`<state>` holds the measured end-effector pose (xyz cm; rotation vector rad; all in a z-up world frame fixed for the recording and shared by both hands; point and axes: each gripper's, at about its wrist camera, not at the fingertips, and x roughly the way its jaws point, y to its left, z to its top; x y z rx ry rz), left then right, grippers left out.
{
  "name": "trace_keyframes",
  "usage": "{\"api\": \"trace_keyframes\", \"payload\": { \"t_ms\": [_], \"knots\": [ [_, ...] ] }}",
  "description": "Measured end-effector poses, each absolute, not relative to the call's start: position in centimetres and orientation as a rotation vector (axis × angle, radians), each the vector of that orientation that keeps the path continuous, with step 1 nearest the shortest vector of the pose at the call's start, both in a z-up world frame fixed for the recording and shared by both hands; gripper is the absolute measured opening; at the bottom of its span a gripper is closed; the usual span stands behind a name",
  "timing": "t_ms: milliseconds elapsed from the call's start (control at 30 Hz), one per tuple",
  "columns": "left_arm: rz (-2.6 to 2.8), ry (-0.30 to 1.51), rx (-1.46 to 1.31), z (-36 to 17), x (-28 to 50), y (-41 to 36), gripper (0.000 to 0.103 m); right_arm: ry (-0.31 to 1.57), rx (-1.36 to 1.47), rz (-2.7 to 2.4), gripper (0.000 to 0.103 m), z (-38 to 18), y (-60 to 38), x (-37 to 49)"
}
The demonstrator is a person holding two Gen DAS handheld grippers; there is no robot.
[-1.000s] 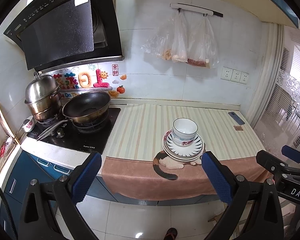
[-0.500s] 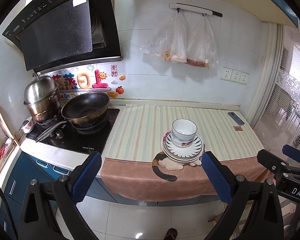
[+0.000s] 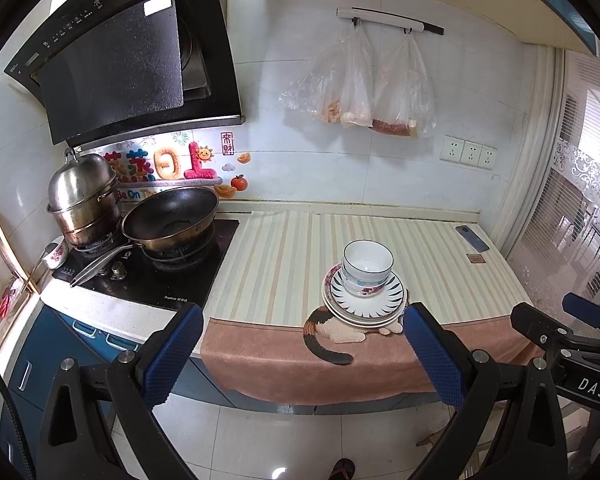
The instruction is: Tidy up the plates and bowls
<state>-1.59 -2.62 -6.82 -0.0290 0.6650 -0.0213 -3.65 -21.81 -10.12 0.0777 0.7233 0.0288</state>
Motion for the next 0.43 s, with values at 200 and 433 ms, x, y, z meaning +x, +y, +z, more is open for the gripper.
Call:
{"api": "trace_keyframes", "payload": {
  "t_ms": [200,433],
  "knots": [
    [-0.021,0.668,-0.028,-6.82,-1.53,-2.7,0.103,0.725,0.075,0.028,0.1,-10.31,-21.72,-3.6],
    [-0.017,0.667,-0.015,-7.02,-1.46,-3.21,0.103,0.73,0.076,0.028,0.1,-10.56,-21.57,-3.62]
  ]
}}
